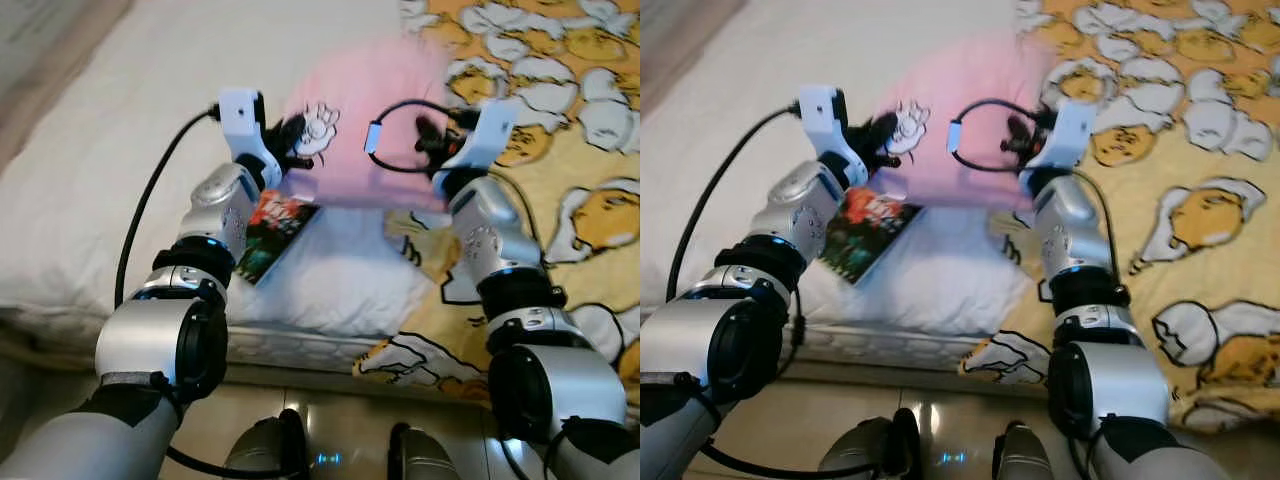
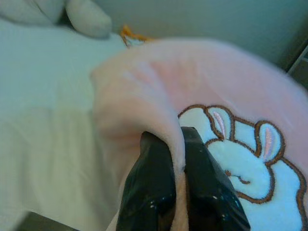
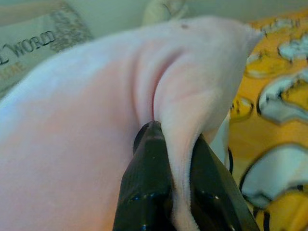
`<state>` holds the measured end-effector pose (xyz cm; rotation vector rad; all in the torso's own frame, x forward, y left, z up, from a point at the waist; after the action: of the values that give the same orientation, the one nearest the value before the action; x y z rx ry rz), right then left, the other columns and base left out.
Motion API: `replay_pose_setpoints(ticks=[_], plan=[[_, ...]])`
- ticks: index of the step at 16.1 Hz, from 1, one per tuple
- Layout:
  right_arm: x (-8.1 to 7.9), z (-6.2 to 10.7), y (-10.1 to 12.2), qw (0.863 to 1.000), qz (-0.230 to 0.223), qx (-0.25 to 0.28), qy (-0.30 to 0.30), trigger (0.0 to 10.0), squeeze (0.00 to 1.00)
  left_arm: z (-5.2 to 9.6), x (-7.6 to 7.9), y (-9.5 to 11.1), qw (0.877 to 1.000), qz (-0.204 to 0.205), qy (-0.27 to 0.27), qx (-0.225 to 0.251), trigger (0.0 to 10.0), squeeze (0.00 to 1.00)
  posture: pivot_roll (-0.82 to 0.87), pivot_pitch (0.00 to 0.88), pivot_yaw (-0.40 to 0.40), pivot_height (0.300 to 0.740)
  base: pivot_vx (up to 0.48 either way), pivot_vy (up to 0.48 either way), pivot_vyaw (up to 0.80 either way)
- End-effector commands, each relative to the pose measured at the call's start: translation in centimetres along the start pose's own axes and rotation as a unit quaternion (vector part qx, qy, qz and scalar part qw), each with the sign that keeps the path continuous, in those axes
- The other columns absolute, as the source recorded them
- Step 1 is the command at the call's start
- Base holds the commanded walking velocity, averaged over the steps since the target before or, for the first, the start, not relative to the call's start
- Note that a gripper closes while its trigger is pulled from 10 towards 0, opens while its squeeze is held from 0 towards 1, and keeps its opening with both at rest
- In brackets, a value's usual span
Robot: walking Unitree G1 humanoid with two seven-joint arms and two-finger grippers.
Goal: Clean up the room
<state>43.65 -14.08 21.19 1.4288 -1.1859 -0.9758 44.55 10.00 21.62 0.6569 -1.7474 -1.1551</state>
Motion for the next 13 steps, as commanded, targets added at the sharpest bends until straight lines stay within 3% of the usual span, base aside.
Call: replay_pose_setpoints(ticks=[1, 4, 7, 13], plan=[[1.0, 0.4, 1.0, 0.999, 0.032, 0.024, -0.019, 10.0, 0.0, 0.6, -1.0, 0.9, 0.999, -0.035, 0.02, 0.022, 10.0, 0.0, -0.19, 0.0, 0.097, 0.74, 0.0, 0.0, 0.0], [2.5, 1.6, -0.4, 0.998, 0.036, 0.006, -0.043, 10.0, 0.0, 1.6, -2.5, -0.5, 0.997, -0.035, 0.063, 0.022, 10.0, 0.0, -0.2, 0.0, 0.101, 0.74, 0.0, 0.0, 0.0], [2.5, 2.6, -1.9, 0.997, 0.059, -0.015, -0.043, 10.0, 0.0, 1.6, -2.7, -0.9, 0.995, -0.048, 0.08, 0.022, 10.0, 0.0, -0.21, 0.0, 0.102, 0.74, 0.0, 0.48, 0.0], [2.3, 3.0, -2.2, 0.997, 0.07, -0.014, -0.038, 10.0, 0.0, 1.7, -2.2, -2.0, 0.995, -0.03, 0.088, 0.029, 10.0, 0.0, -0.22, 0.0, 0.103, 0.74, 0.0, 0.48, 0.1]])
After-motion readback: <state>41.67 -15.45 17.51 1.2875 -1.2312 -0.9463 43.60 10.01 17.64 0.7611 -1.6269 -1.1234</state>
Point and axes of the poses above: a point about 5 cm out from each wrist's last joint towards the gripper, its own z axis pointing back from the gripper into the wrist, its own y axis along the axis of the wrist's last joint, x = y × z, the point moved 4 cm from there along -z, pointing out of the wrist towards the gripper, and after that the axes turned 13 degrees about z, right-handed, at the moved point
